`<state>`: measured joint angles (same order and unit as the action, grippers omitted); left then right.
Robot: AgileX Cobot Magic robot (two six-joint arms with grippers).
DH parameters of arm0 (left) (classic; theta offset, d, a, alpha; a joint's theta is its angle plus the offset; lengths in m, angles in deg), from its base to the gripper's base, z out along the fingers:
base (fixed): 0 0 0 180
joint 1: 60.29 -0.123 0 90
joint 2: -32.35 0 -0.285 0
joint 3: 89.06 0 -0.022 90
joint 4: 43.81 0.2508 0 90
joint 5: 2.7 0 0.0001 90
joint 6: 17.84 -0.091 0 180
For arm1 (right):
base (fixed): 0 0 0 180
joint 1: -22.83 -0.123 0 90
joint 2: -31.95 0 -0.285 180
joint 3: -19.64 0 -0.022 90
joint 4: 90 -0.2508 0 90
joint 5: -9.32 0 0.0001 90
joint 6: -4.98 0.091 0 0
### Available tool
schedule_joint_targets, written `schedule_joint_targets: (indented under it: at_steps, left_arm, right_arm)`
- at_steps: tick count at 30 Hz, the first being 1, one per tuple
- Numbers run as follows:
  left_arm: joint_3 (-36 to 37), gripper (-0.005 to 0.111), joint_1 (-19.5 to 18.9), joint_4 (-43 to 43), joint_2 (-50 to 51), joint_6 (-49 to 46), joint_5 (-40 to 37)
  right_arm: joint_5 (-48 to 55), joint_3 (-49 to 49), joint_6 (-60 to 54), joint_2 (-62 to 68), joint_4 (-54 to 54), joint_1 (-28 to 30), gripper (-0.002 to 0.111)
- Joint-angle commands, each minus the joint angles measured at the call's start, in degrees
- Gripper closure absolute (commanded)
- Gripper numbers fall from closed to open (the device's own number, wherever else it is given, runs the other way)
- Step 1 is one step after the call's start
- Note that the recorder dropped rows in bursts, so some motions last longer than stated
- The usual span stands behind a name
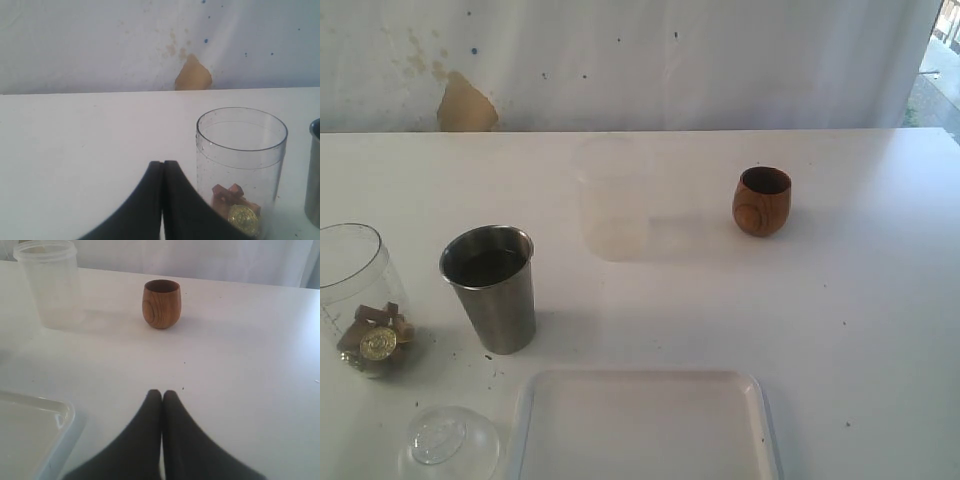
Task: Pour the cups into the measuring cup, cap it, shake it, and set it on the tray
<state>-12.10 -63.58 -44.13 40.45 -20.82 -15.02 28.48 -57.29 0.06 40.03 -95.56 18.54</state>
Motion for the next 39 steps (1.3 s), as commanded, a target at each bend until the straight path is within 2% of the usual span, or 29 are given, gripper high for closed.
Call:
schedule_joint_targets:
  at_steps: [1, 3, 4, 8, 9, 11, 13, 16, 19, 25, 31, 33, 39]
  left_arm:
    - [0.3, 0.107, 0.1, -0.5, -0.3, 0.1, 0.7]
    - [0.3, 0.107, 0.1, 0.3, -0.3, -1.8, 3.7]
    - [0.3, 0.107, 0.1, -1.0, -0.3, 0.2, 8.6]
    - [0.3, 0.107, 0.1, -6.6, -0.3, 14.0, 21.7]
    - [0.3, 0.107, 0.1, -7.0, -0.3, 21.0, 23.6]
    - [0.3, 0.107, 0.1, -7.0, -0.3, 30.0, 20.2]
    - [0.3, 0.107, 0.1, -6.9, -0.3, 31.4, 14.9]
    - [0.3, 0.106, 0.6, -6.4, -0.3, 28.9, 7.5]
    - [0.3, 0.097, 3.3, -8.4, -0.3, 23.5, 6.8]
    - [0.3, 0.073, 11.4, -9.2, -0.3, 19.2, 12.3]
    - [0.3, 0.039, 17.3, -9.1, -0.3, 16.7, 12.7]
    - [0.3, 0.034, 18.1, -9.1, -0.3, 15.3, 15.7]
    - [0.3, 0.034, 18.1, -6.6, 6.7, 15.9, 29.9]
  right_arm:
    - [0.0, -0.3, 0.2, -0.3, 0.5, 0.3, 0.108]
    - [0.0, -0.3, 0.2, -0.3, 0.5, 0.3, 0.108]
    - [0.0, -0.3, 0.2, -0.3, 0.5, 0.3, 0.108]
    - [0.0, -0.3, 0.2, -0.3, 0.5, 0.3, 0.108]
    - [0.0, -0.3, 0.2, -0.3, 0.5, 0.3, 0.108]
    - [0.0, -0.3, 0.2, -0.3, 0.5, 0.3, 0.108]
    - [0.0, -0.3, 0.2, -0.3, 0.5, 0.3, 0.108]
    - [0.0, -0.3, 0.2, -0.3, 0.5, 0.3, 0.108]
    - [0.2, -0.3, 0.2, -0.3, 0.5, 0.3, 0.108]
    - [0.2, -0.3, 0.2, -0.3, 0.5, 0.3, 0.108]
    - [0.2, -0.3, 0.2, -0.3, 0.5, 0.3, 0.108]
    - [0.2, -0.3, 0.2, -0.3, 0.5, 0.3, 0.108]
    - [0.2, -0.3, 0.2, -0.3, 0.5, 0.3, 0.108]
